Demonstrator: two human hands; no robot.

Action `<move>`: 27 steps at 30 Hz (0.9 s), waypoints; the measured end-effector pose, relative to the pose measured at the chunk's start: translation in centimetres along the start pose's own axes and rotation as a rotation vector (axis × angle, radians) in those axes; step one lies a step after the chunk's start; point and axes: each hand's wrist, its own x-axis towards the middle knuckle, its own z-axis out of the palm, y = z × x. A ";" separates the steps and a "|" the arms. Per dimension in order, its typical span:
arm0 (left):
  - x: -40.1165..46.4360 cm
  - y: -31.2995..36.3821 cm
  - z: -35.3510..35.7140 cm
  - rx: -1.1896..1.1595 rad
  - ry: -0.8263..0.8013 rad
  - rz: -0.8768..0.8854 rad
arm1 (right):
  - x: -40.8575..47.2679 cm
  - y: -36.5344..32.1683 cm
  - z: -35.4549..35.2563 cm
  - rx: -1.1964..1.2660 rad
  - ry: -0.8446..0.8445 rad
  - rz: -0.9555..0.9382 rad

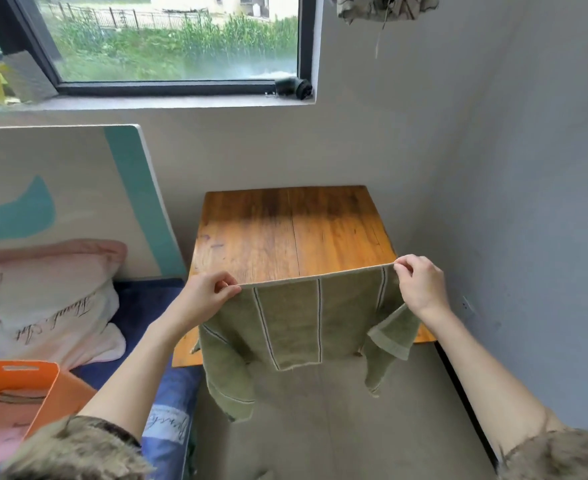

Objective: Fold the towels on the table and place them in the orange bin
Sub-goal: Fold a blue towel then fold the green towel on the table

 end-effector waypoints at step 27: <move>35.1 -7.1 11.1 0.060 -0.063 -0.276 | 31.9 3.3 21.3 -0.230 -0.464 0.046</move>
